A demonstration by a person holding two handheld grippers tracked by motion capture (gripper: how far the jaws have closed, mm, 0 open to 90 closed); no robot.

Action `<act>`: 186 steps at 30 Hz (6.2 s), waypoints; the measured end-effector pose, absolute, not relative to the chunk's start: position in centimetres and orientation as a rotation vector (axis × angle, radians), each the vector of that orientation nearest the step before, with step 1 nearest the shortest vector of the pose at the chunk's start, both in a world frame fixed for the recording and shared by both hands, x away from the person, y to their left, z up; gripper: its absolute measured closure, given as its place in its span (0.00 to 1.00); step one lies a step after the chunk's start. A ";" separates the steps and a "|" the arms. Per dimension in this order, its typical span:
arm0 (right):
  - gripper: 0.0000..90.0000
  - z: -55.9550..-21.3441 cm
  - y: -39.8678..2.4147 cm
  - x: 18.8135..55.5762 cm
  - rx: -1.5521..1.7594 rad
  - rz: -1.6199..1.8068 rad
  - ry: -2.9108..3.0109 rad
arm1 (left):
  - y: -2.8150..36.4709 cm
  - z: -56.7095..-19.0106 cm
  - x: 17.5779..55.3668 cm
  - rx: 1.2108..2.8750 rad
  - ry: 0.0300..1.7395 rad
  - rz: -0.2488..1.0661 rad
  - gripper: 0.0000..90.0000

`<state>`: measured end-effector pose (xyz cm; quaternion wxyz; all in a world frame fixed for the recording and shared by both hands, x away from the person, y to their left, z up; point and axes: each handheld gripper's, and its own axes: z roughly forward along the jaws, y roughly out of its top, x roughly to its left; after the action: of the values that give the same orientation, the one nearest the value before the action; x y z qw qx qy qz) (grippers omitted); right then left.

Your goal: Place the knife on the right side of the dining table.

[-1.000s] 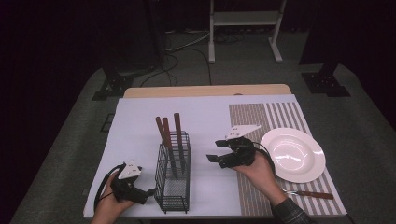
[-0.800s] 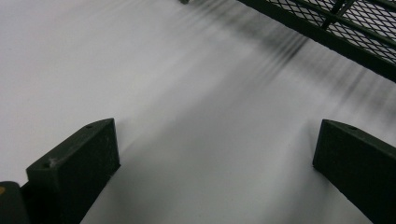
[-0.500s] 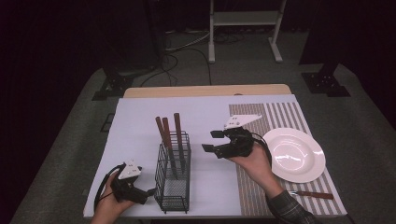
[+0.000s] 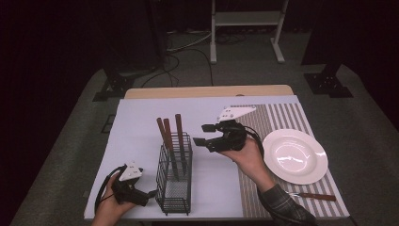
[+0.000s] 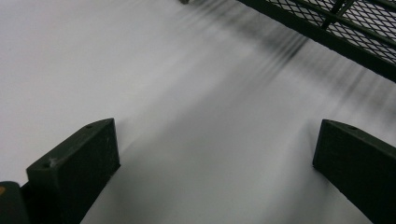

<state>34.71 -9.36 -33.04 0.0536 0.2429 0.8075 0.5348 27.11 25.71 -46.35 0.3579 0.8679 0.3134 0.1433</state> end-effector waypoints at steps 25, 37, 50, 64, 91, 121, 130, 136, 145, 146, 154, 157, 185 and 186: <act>0.42 -32.6 -5.4 38.5 0.772 1.713 2.439 | 25.7 -46.3 27.1 2.240 0.808 0.370 0.00; 0.43 -33.4 -3.9 40.0 0.813 1.756 2.443 | 25.7 -46.4 27.1 2.240 0.808 0.371 0.00; 0.58 -33.8 -3.0 40.6 0.815 1.755 2.462 | 25.7 -46.4 27.1 2.237 0.810 0.370 0.00; 0.75 -33.6 -3.2 40.2 0.805 1.778 2.461 | 25.7 -46.4 27.1 2.239 0.809 0.371 0.00; 0.89 -32.8 -4.7 37.7 0.790 1.894 2.414 | 25.7 -46.3 27.1 2.240 0.810 0.369 0.00; 0.89 -27.9 -5.9 35.8 0.694 1.975 2.286 | 25.7 -46.4 27.1 2.239 0.810 0.368 0.00; 0.89 -25.6 -6.9 35.5 0.668 2.007 2.224 | 25.7 -46.3 27.1 2.242 0.807 0.372 0.00; 0.89 -24.4 -7.7 35.4 0.661 2.016 2.181 | 25.7 -46.3 27.1 2.242 0.807 0.372 0.00; 0.89 -22.9 -9.8 35.3 0.690 2.008 2.111 | 25.7 -46.3 27.1 2.241 0.808 0.370 0.00; 0.89 -22.8 -10.2 35.3 0.693 2.005 2.097 | 25.7 -46.3 27.1 2.241 0.808 0.369 0.00; 0.89 -22.2 -12.9 36.0 0.753 1.956 2.028 | 25.7 -46.3 27.1 2.241 0.809 0.370 0.00; 0.89 -22.4 -13.8 36.2 0.782 1.932 2.009 | 25.7 -46.3 27.1 2.241 0.808 0.370 0.00; 0.89 -28.0 -22.6 40.1 1.062 1.700 1.785 | 25.7 -46.4 27.1 2.238 0.808 0.371 0.00; 0.89 -28.5 -23.0 40.3 1.075 1.689 1.775 | 25.7 -46.4 27.1 2.237 0.808 0.372 0.00</act>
<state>40.34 -23.03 -28.49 0.2309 0.3910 0.6455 0.6140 27.10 25.70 -46.38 0.3588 0.8674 0.3133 0.1441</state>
